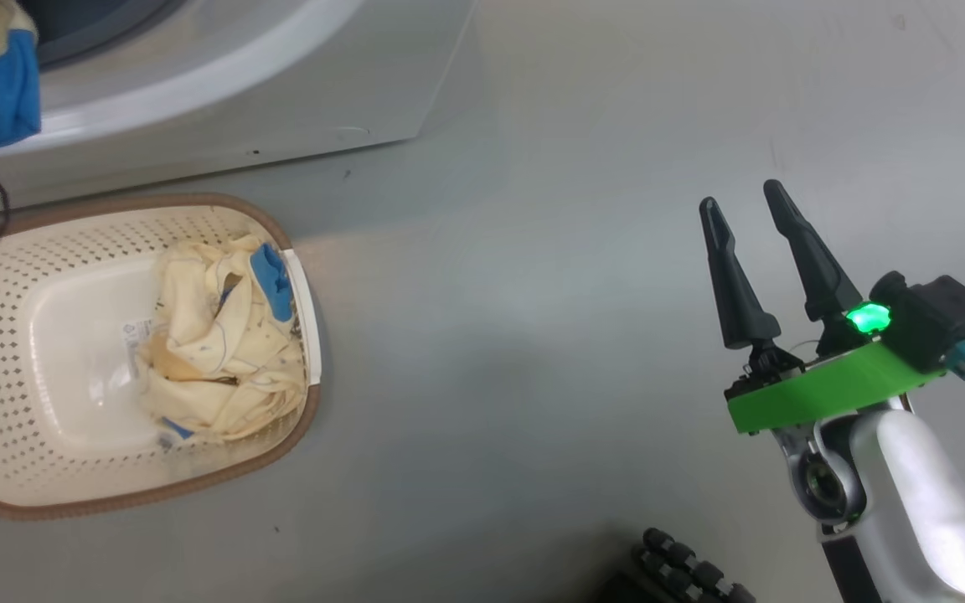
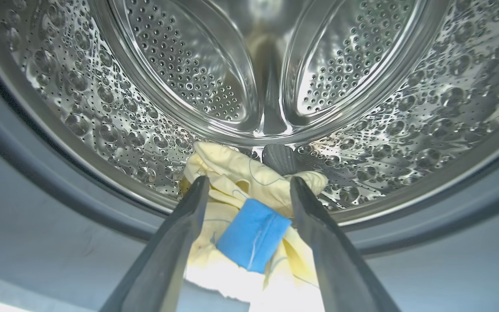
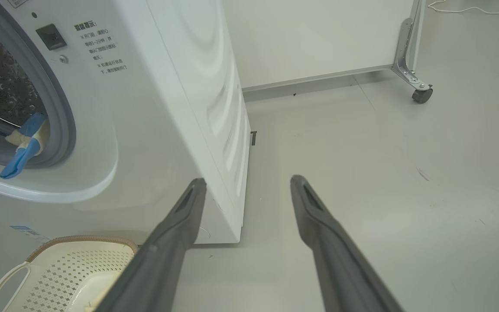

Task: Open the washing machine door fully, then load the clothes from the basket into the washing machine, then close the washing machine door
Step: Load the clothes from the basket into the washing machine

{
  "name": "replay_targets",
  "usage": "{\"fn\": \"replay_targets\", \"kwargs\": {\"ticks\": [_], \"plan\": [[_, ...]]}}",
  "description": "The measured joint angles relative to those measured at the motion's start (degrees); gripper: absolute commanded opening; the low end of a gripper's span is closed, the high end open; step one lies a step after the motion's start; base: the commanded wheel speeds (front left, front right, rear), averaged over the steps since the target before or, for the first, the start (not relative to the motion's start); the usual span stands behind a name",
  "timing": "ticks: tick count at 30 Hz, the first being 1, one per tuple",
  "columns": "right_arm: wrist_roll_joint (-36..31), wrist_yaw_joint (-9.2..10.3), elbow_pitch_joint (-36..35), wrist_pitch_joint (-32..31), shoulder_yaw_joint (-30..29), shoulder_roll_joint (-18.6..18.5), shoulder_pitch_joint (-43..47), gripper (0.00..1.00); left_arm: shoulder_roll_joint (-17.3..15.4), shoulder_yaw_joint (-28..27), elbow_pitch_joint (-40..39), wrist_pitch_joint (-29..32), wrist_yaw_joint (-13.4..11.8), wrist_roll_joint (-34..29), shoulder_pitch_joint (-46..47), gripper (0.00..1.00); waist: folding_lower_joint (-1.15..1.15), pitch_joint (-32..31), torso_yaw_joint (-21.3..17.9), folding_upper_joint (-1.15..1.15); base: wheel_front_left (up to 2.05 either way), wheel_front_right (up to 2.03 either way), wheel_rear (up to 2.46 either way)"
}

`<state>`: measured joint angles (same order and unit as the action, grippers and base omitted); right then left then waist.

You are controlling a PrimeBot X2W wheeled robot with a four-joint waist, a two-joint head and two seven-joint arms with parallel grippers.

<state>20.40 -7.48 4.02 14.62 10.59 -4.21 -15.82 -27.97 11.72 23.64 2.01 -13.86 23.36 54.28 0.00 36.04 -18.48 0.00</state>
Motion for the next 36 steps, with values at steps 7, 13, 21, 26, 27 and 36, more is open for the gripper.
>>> {"fn": "replay_targets", "kwargs": {"ticks": [7, 13, 21, 26, 27, 36], "plan": [[-1.8, 0.0, -0.4, -0.1, -2.2, -0.8, 2.8, 1.0, 4.2, -0.3, -7.7, -8.5, -0.3, 1.0, -13.5, 1.0, 0.0, -5.1, 2.3, 0.0, 0.0, 0.0, 0.0], [-3.4, 0.0, -1.4, -1.6, -3.9, -1.2, 5.3, 1.0, 7.3, 0.5, -12.9, -14.1, -0.5, 0.9, -25.1, 1.0, 0.0, -9.9, 4.5, 0.0, 0.0, 0.0, 0.0], [-5.4, 0.0, -2.7, -4.7, -5.2, -1.8, 10.2, 1.0, 11.6, 2.3, -16.6, -16.2, -0.5, -0.2, -36.8, 1.0, 0.0, -17.0, 7.7, 0.0, 0.0, 0.0, 0.0], [-6.2, 0.0, -3.8, -6.3, -5.5, -2.1, 12.7, 1.0, 13.2, 2.4, -18.4, -16.4, -0.5, -0.2, -43.0, 1.0, -0.01, -20.6, 9.0, 0.0, 0.0, 0.0, 0.0], [-6.7, 0.0, -4.1, -6.9, -5.9, -2.3, 13.8, 1.0, 13.8, 2.2, -19.7, -16.4, -0.5, -0.4, -45.5, 1.0, -0.01, -22.3, 9.7, 0.0, 0.0, 0.0, 0.0], [-8.4, 0.0, -7.0, -9.8, -6.9, -2.5, 18.3, 1.0, 15.2, 0.9, -22.8, -16.4, -0.3, -3.4, -55.6, 1.0, -0.01, -29.3, 12.0, 0.0, 0.0, 0.0, 0.0]]}}
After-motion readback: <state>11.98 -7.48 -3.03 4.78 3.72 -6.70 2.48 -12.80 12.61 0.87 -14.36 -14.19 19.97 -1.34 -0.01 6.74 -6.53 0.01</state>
